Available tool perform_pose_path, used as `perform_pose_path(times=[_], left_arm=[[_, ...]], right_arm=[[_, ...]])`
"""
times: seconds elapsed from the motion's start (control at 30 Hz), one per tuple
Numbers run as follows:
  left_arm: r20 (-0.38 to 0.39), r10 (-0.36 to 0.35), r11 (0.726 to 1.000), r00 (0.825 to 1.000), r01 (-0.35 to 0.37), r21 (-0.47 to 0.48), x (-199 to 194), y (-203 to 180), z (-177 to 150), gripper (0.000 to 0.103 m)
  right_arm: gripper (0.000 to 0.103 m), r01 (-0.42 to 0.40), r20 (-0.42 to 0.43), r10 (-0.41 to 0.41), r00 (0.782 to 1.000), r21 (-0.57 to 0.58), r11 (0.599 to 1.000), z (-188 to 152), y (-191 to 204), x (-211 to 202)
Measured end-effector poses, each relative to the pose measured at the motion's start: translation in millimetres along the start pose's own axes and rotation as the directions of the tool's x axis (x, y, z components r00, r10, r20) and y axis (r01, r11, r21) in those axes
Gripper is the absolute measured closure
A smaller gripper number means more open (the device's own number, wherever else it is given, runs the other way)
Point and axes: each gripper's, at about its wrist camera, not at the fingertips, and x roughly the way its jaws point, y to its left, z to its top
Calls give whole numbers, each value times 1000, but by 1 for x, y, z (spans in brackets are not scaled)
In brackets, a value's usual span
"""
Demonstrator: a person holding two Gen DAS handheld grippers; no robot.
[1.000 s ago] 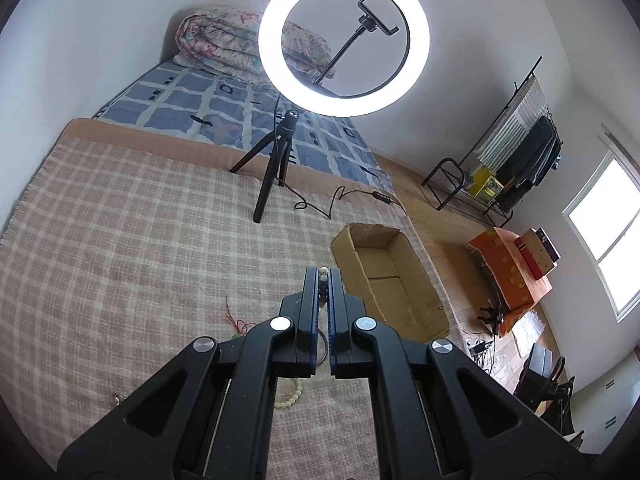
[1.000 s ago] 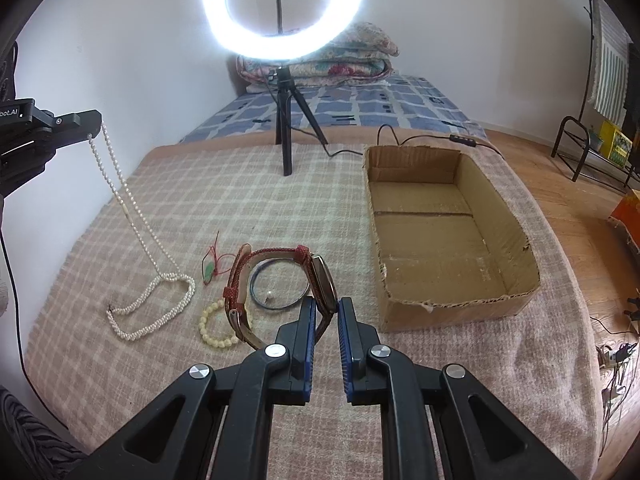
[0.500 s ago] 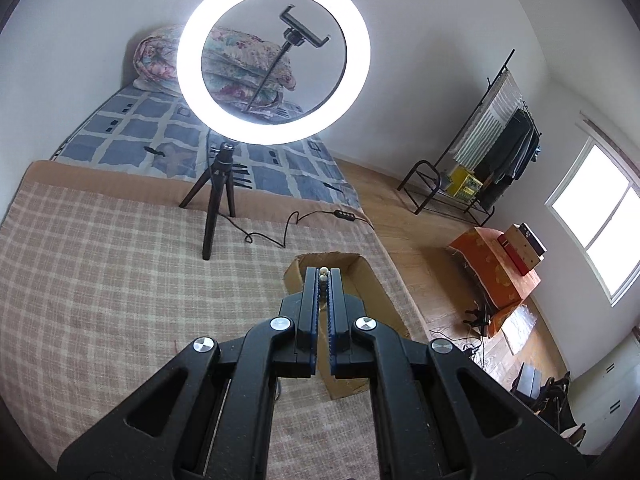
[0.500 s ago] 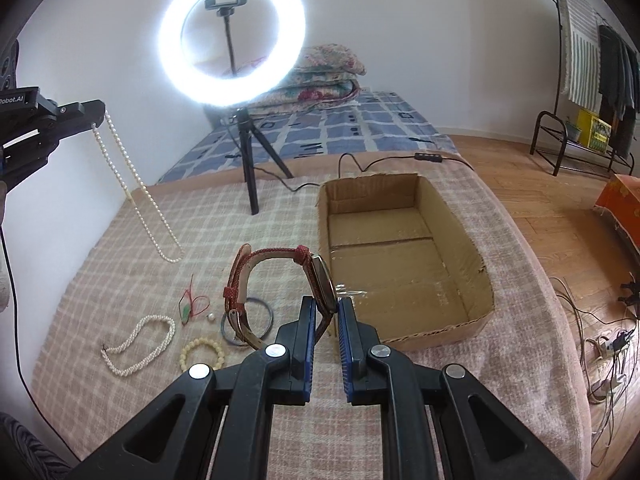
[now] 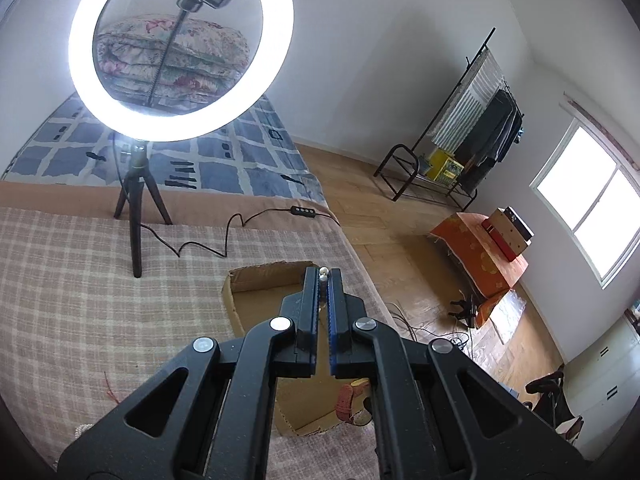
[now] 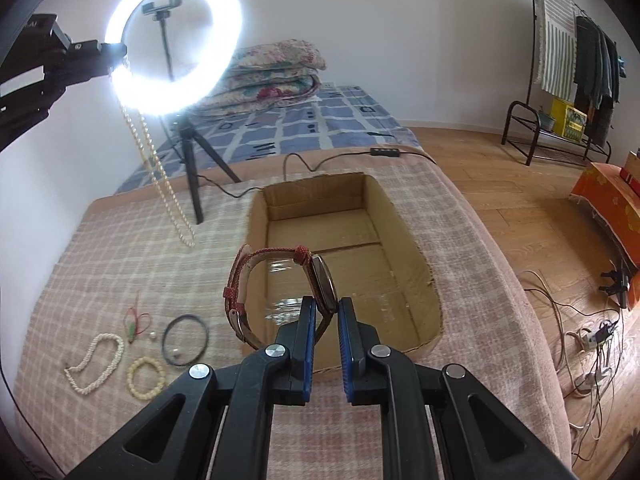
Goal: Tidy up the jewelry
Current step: 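Lift and carry the necklace and watch in both grippers over the cardboard box, then open both grippers to drop the necklace and watch into the box, then move both tools back to the remaining jewelry on the blanket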
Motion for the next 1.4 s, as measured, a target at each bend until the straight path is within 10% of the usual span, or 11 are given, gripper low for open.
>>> perform_pose_path(times=[0.6, 0.7, 0.77, 1.03, 1.4], left_arm=[[-144, 72, 997, 987, -66, 49, 104, -19, -20, 102], [-162, 69, 997, 984, -61, 49, 107, -18, -21, 77], [-156, 80, 996, 985, -74, 44, 105, -17, -22, 43], [-150, 97, 995, 984, -91, 47, 96, -14, -22, 42], [-101, 159, 986, 982, -154, 58, 54, -1, -17, 25]], right_arm=[[84, 45, -78, -43, 996, 29, 999, -4, -27, 38], [72, 52, -63, -50, 997, 24, 998, -2, -25, 35], [59, 52, -55, -51, 997, 23, 998, -1, -25, 33], [15, 83, 0, -83, 997, 15, 996, 1, -19, 21], [3, 88, 42, -89, 995, 16, 996, 6, -10, 6]])
